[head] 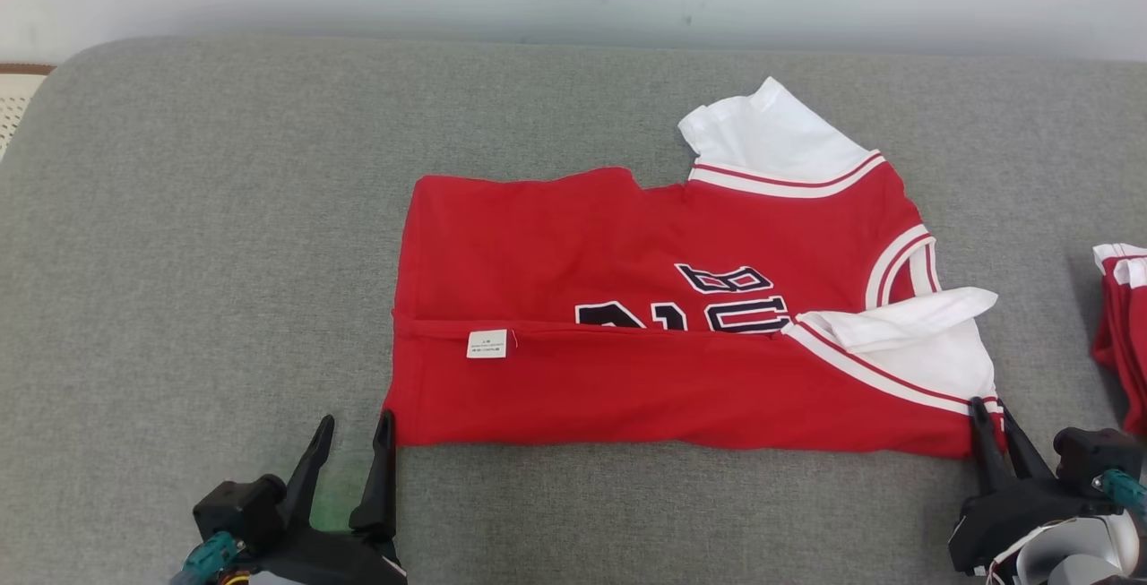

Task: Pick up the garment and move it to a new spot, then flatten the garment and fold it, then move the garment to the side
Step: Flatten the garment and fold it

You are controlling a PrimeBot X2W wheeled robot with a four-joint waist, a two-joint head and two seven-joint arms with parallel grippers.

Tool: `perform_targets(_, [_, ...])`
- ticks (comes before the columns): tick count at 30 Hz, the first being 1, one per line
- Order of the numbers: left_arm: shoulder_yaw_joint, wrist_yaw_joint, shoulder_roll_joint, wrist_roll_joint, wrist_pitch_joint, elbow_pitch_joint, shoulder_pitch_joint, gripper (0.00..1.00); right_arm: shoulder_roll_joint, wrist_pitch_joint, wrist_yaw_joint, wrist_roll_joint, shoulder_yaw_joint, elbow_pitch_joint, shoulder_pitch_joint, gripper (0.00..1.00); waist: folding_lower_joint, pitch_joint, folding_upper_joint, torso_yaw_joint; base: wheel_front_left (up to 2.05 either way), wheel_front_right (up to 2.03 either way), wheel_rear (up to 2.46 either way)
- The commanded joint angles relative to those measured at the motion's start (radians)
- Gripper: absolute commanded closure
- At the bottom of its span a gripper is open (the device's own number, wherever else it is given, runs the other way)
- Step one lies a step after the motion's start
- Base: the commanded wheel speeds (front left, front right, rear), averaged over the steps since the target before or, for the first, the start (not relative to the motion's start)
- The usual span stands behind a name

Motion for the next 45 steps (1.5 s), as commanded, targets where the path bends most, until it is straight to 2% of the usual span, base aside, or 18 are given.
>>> perform_targets(1, [0.0,-0.013,0.002,-0.027,-0.001,0.001,-0.011,0.0,-0.002,0.003,-0.003,-0.008,0.008,0.007,0.011,1.0,-0.0001,0.001,-0.0001,-0.004,0.0,0.0,0.0])
perform_targets(9, [-0.03,-0.056,0.002,-0.058,-0.001,0.043,-0.03,0.0,-0.003,0.003,-0.003,0.005,0.037,0.007,-0.011,1.0,-0.0001,0.015,-0.0001,-0.024,0.0,0.0,0.0])
perform_targets(16, [-0.045,-0.065,0.002,-0.052,-0.001,0.064,-0.053,0.0,0.001,0.003,-0.003,0.007,0.05,0.004,-0.024,1.0,-0.0001,0.028,-0.0001,-0.036,0.0,0.0,0.0])
perform_targets(17, [-0.049,-0.069,0.002,-0.051,-0.001,0.067,-0.059,0.12,0.002,0.003,-0.003,0.008,0.051,0.004,-0.028,1.0,-0.0001,0.03,-0.0001,-0.038,0.0,0.0,0.0])
perform_targets(18, [-0.056,-0.071,0.002,-0.044,-0.001,0.07,-0.062,0.33,0.003,0.003,-0.003,0.009,0.053,0.003,-0.03,1.0,-0.0001,0.031,-0.0001,-0.039,0.0,0.0,0.0])
perform_targets(19, [-0.062,-0.072,0.002,-0.037,-0.001,0.075,-0.063,0.7,0.004,0.003,-0.003,0.009,0.054,0.003,-0.032,1.0,-0.0001,0.032,-0.0001,-0.04,0.0,0.0,0.0])
perform_targets(20, [-0.067,-0.075,0.002,-0.04,-0.001,0.083,-0.064,1.0,0.005,0.003,-0.003,0.01,0.055,0.003,-0.034,1.0,-0.0001,0.032,-0.0001,-0.041,0.0,0.0,0.0])
perform_targets(26, [-0.048,-0.082,0.003,-0.028,-0.001,0.096,-0.029,1.0,0.013,0.002,-0.003,0.012,0.061,0.012,-0.017,1.0,-0.0001,-0.004,-0.0001,-0.045,0.0,0.0,0.0])
perform_targets(32, [-0.006,-0.084,0.005,-0.01,-0.001,0.124,0.047,1.0,0.012,0.002,-0.003,0.016,0.058,0.016,0.031,1.0,-0.0001,-0.089,-0.0001,-0.047,0.0,0.0,0.0])
perform_targets(38, [0.037,-0.084,0.006,0.013,-0.001,0.153,0.121,1.0,0.019,0.002,-0.003,0.019,0.097,0.002,0.105,1.0,-0.0001,-0.174,-0.0001,-0.051,0.0,0.0,0.0])
perform_targets(45, [0.074,-0.085,0.006,0.056,-0.001,0.176,0.182,1.0,0.022,0.002,-0.003,0.03,0.124,-0.037,0.175,1.0,-0.0001,-0.214,-0.0001,-0.06,0.0,0.0,0.0])
